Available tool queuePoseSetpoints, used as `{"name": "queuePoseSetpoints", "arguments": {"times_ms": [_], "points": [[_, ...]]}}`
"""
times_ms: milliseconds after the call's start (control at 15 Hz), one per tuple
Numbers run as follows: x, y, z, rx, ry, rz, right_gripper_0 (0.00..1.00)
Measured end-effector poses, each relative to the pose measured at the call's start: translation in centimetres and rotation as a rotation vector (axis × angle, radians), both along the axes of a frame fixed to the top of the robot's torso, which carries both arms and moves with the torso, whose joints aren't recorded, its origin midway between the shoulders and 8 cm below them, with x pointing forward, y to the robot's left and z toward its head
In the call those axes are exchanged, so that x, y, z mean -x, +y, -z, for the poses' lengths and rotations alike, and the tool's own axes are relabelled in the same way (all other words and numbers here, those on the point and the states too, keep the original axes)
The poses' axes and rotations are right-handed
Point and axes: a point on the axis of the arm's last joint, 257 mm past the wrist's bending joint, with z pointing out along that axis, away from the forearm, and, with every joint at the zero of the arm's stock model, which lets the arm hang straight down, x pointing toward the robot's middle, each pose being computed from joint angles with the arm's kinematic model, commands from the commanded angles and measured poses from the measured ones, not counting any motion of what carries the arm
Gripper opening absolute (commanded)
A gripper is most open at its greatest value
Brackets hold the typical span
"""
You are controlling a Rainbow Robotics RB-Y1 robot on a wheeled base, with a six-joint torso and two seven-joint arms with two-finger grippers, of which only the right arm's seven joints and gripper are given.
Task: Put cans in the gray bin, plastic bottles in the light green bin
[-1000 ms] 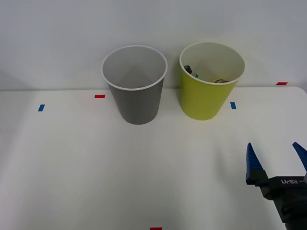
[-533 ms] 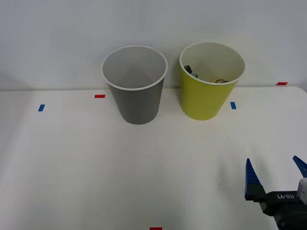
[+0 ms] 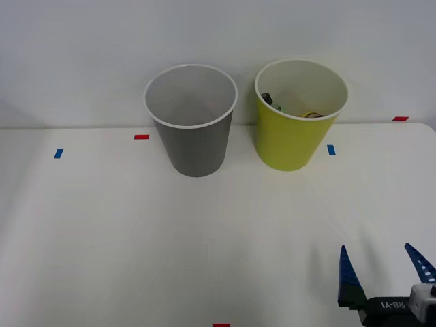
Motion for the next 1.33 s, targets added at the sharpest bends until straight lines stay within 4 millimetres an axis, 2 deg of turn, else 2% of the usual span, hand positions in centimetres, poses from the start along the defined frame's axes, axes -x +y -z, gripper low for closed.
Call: {"name": "queuePoseSetpoints", "arguments": {"times_ms": [600,1333], "points": [[5.9,2.7,4.5,-0.216,-0.04,-0.116,1.0],[9.9,4.9,7.8,-0.247,-0.04,-0.187,1.0]]}}
